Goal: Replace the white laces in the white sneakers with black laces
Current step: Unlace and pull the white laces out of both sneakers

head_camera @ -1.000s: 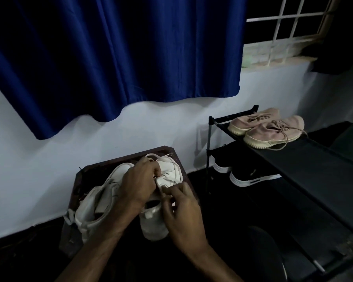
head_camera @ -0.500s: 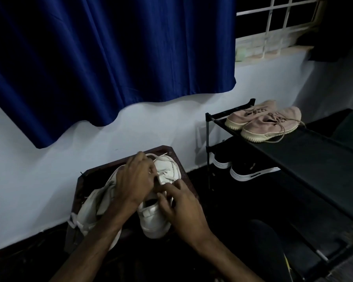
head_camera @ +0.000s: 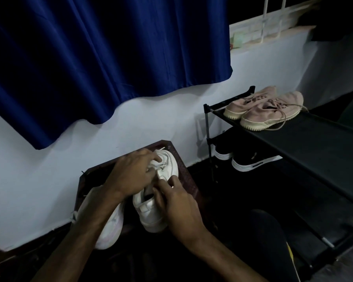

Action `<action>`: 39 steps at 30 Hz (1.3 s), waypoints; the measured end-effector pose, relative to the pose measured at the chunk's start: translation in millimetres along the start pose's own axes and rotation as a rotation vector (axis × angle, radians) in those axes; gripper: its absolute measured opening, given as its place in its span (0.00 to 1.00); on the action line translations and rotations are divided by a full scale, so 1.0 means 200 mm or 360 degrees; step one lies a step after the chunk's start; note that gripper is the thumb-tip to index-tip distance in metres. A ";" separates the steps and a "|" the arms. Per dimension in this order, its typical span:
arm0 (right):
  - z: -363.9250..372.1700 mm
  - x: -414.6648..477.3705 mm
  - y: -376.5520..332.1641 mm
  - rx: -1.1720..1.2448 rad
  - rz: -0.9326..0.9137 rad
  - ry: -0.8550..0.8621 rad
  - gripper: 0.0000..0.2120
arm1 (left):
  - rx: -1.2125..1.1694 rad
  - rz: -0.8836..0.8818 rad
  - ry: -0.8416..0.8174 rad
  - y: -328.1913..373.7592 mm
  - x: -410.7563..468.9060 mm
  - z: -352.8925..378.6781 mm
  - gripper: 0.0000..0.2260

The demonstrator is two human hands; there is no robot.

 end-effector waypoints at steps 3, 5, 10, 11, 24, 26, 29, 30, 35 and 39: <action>0.00 -0.01 0.00 -0.0033 0.0005 -0.0020 0.08 | 0.0261 0.0019 -0.0103 0.01 0.02 0.04 0.12; 0.00 -0.01 -0.01 -0.0061 0.0008 -0.0030 0.10 | 0.0305 -0.0010 -0.0047 0.01 0.02 0.04 0.08; -0.02 -0.01 -0.01 -0.0069 0.0044 -0.0060 0.10 | 0.0250 -0.0251 0.0454 -0.05 -0.03 -0.11 0.03; -0.02 -0.01 -0.01 -0.0081 0.0052 -0.0068 0.11 | 0.0117 -0.0494 0.0592 -0.13 -0.05 -0.17 0.03; 0.00 0.01 -0.01 -0.0188 0.0150 -0.0137 0.14 | 0.0144 0.0090 0.0000 0.07 0.01 -0.03 0.12; -0.01 0.01 -0.01 -0.0192 0.0158 -0.0142 0.13 | 0.0270 0.0084 -0.0044 0.08 0.02 0.00 0.15; -0.01 0.01 -0.01 -0.0198 0.0157 -0.0149 0.13 | 0.0271 -0.0007 0.0066 0.07 0.03 -0.01 0.14; -0.01 0.01 -0.01 -0.0193 0.0152 -0.0148 0.13 | 0.0280 -0.0024 0.0058 0.08 0.03 -0.01 0.13; -0.01 0.01 -0.01 -0.0208 0.0147 -0.0149 0.13 | 0.0303 -0.0144 0.0174 0.03 0.00 -0.10 0.04; -0.01 0.01 -0.02 -0.0183 0.0136 -0.0126 0.13 | 0.0177 -0.0592 0.0542 -0.24 -0.04 -0.27 0.02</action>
Point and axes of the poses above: each hand's wrist, its own x-axis towards the middle knuckle, its own z-axis out of the palm, y = z × x, the point moved 6 cm from there along x, towards the middle knuckle, and after that the axes turned 13 degrees about x, right-handed, at the moved point
